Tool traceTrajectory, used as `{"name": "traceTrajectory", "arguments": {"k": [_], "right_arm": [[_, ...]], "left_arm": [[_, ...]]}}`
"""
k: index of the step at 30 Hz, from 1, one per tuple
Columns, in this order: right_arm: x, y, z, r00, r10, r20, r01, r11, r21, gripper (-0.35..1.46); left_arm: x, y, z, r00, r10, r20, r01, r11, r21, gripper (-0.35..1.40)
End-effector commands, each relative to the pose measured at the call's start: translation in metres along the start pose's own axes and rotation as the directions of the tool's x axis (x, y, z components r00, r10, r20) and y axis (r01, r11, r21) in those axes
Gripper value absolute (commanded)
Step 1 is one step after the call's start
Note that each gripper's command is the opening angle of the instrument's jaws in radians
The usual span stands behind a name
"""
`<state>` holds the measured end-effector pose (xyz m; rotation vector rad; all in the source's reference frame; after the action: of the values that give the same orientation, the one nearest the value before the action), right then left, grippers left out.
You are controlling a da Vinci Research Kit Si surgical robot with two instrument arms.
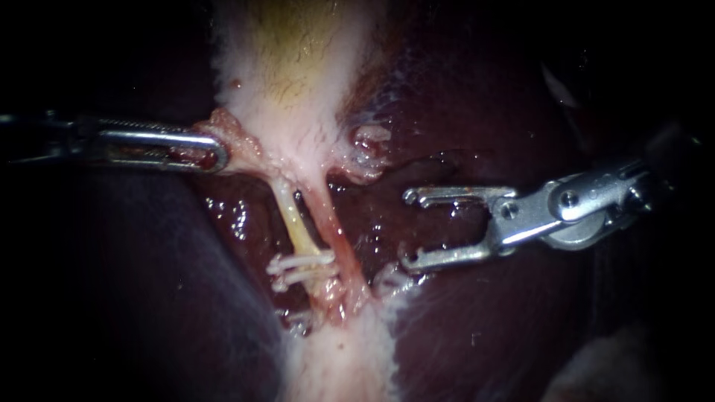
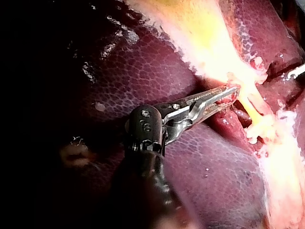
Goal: Going back second clip left tube
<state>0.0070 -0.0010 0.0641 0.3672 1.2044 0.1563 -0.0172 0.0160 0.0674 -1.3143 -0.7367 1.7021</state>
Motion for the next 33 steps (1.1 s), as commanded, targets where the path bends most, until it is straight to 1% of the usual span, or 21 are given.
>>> {"name": "traceTrajectory", "arguments": {"k": [1, 8, 14, 20, 22, 28, 33], "right_arm": [[-0.0001, 0.0, -0.0001, 1.0, -0.004, 0.002, 0.004, 1.0, 0.002, 0.5], [-0.0004, 0.0002, -0.0009, 1.0, -0.016, 0.002, 0.016, 1.0, 0.004, 0.5], [-0.0005, 0.0003, -0.0016, 1.0, -0.027, 0.001, 0.027, 1.0, 0.007, 0.5], [-0.0005, 0.0004, -0.0021, 0.999, -0.032, 0.001, 0.032, 0.999, 0.008, 0.5], [-0.0005, 0.0004, -0.0022, 0.999, -0.032, 0.001, 0.032, 0.999, 0.009, 0.5], [-0.0006, 0.0004, -0.0024, 0.999, -0.033, 0.001, 0.033, 0.999, 0.007, 0.5], [-0.0006, 0.0004, -0.0024, 0.999, -0.033, 0.001, 0.033, 0.999, 0.008, 0.5]], "left_arm": [[0.0, -0.0001, 0.0, 1.0, 0.0, 0.0, 0.0, 1.0, 0.0, -0.35], [0.0, -0.0003, 0.0001, 1.0, 0.0, 0.0, 0.0, 1.0, 0.0, -0.35], [-0.0002, -0.0007, 0.0005, 1.0, 0.002, -0.001, -0.002, 1.0, 0.001, -0.35], [-0.0011, -0.0015, 0.0021, 0.9999, 0.008, -0.007, -0.008, 1.0, 0.008, -0.35], [-0.0014, -0.0018, 0.0029, 0.9999, 0.01, -0.001, -0.01, 1.0, 0.016, -0.35], [-0.0022, -0.0026, 0.0051, 0.9998, 0.017, 0.01, -0.017, 1.0, 0.014, -0.35], [-0.0028, -0.0033, 0.0061, 0.9996, 0.021, 0.016, -0.021, 1.0, 0.015, -0.35]]}}
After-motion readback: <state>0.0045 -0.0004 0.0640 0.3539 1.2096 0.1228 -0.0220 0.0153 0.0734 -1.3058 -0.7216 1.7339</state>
